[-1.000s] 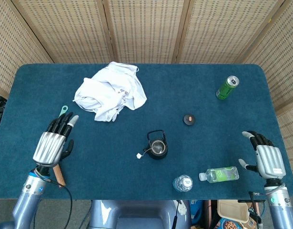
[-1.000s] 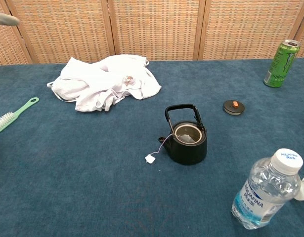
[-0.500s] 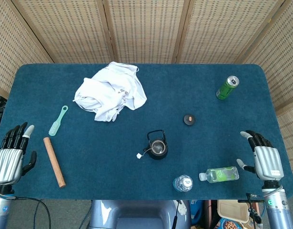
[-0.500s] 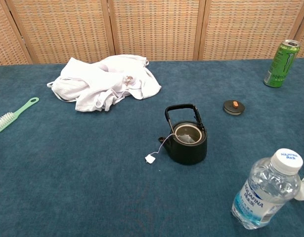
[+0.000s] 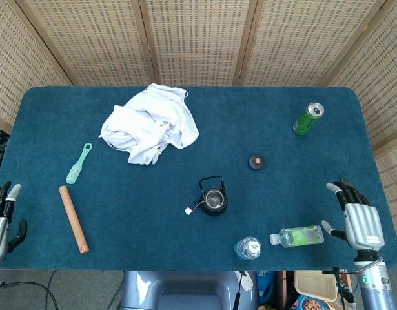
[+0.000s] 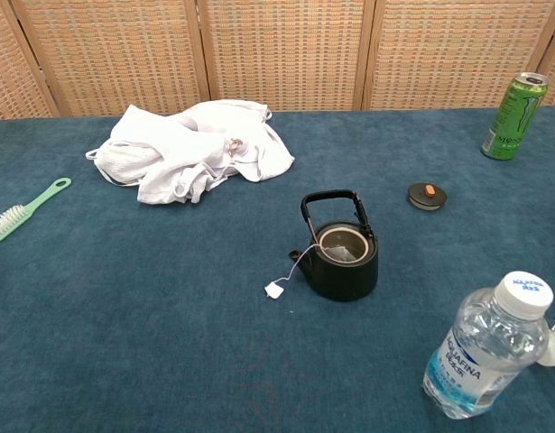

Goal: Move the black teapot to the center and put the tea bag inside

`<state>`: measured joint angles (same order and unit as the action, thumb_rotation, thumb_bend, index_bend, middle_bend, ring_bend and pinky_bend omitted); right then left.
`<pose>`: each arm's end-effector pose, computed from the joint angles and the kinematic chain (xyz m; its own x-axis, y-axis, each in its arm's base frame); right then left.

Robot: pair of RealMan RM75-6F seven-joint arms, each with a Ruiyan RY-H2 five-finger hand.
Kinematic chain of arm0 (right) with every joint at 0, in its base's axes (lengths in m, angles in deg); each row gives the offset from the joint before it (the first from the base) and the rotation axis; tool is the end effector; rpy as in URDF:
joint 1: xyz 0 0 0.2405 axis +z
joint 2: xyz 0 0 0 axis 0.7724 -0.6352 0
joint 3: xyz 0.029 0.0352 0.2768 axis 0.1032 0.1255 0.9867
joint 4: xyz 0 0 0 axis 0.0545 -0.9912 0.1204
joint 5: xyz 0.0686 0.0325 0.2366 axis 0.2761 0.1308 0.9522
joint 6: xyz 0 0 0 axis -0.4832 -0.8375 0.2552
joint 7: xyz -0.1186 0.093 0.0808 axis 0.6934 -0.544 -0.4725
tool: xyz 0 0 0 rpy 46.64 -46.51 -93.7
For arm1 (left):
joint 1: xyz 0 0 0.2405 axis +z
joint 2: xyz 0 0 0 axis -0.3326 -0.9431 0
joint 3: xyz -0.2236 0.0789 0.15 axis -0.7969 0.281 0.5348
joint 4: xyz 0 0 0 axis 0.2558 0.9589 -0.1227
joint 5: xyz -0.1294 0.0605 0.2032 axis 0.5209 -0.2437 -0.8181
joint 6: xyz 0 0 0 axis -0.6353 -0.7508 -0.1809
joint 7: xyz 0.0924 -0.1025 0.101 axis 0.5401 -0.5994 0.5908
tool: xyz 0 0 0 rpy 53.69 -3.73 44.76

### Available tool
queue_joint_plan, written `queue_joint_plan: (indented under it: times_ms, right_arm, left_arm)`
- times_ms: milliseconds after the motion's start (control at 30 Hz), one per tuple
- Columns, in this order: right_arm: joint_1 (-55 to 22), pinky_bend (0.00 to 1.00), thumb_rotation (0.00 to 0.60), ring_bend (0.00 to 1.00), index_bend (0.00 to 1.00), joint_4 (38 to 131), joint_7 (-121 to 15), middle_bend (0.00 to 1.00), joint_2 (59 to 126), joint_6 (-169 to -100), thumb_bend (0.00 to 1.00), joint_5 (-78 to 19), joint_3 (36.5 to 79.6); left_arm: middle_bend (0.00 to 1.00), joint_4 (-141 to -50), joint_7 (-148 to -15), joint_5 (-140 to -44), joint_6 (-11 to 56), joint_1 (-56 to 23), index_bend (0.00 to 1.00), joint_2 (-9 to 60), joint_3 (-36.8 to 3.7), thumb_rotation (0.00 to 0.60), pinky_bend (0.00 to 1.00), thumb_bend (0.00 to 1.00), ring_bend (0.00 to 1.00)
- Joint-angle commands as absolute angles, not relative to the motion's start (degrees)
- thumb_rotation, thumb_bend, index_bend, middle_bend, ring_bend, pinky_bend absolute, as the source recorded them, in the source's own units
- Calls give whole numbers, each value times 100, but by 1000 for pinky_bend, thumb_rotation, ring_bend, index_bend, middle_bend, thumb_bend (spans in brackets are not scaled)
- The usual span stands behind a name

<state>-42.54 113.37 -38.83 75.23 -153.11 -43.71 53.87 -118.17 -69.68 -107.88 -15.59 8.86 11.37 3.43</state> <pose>-0.3061 -0.2383 0.1132 0.3743 -0.0180 0.9271 -0.9253 0.0583 0.3747 -0.3377 0.1808 0.1202 0.5020 -0.0494 0.8634 0.8640 0.0734 -0.4981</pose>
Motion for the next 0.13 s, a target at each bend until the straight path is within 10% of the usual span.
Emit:
queue_joint_plan:
  times_ms: [33, 133]
  right_arm:
    - [-4259, 302, 600, 199, 239, 11353, -3873, 237, 7518, -15304, 332, -4369, 5381]
    - [-4269, 302, 600, 199, 239, 11367, -3877, 237, 7519, -15321, 332, -4378, 5385]
  left_arm:
    - [11, -11847, -6921, -10866, -1397, 932, 0, 1095, 286, 600, 56, 538, 20]
    - [11, -11905, -6854, -10954, -1240, 951, 0, 1046, 250, 600, 56, 539, 20]
